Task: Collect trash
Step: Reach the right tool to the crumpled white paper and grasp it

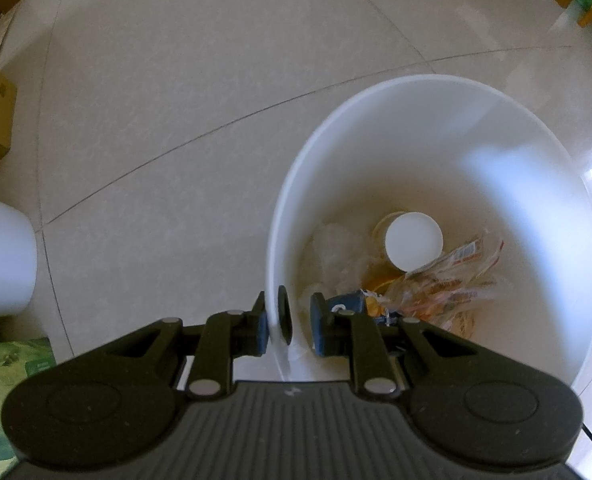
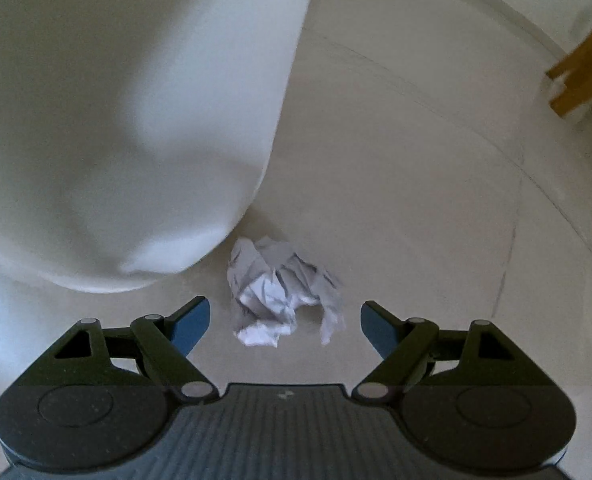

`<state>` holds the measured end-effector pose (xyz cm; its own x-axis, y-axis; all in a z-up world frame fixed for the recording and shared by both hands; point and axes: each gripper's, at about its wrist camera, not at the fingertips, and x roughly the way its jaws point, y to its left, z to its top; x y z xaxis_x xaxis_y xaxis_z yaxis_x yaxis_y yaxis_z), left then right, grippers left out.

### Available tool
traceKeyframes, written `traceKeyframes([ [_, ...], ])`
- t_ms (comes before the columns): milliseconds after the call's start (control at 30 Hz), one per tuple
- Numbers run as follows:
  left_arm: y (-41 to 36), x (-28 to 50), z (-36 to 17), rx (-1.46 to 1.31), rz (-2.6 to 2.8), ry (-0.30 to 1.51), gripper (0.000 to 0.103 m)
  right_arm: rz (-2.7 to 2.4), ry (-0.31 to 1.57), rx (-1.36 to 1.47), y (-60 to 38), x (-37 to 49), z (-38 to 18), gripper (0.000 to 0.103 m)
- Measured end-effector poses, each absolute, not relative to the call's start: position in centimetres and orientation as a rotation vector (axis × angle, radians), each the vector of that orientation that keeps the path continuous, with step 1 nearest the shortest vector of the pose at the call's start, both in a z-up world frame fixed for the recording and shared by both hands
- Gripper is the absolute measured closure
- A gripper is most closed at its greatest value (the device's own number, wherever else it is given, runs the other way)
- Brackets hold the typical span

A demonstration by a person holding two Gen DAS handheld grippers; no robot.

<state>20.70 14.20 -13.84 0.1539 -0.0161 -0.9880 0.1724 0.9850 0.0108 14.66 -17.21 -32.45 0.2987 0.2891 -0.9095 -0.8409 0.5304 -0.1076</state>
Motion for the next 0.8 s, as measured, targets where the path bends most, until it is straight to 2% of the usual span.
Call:
traceKeyframes([
  [67,14.2,20.7,-13.9,0.132,-0.134,1.412,0.085,0.837,0.989,-0.676,-16.9,14.8,-32.8,0.019],
  [200,14.2,20.8,-13.9,0.127,-0.132,1.416,0.085,0.852,1.015,-0.655,-16.6,15.3,-33.2,0.036],
  [333,14.2,20.8,-13.9,0.131,-0.133,1.418,0.085,0.856,1.037,-0.638,-17.0,15.4,-33.0,0.043],
  [567,14.2,20.7,-14.0,0.134,-0.135,1.415,0.085,0.809,1.099,-0.625,-18.4,15.1,-32.1,0.048],
  [800,14.0,20.6,-14.1,0.137,-0.131,1.42,0.085,0.696,1.152,-0.571,-21.0,15.5,-30.7,0.048],
])
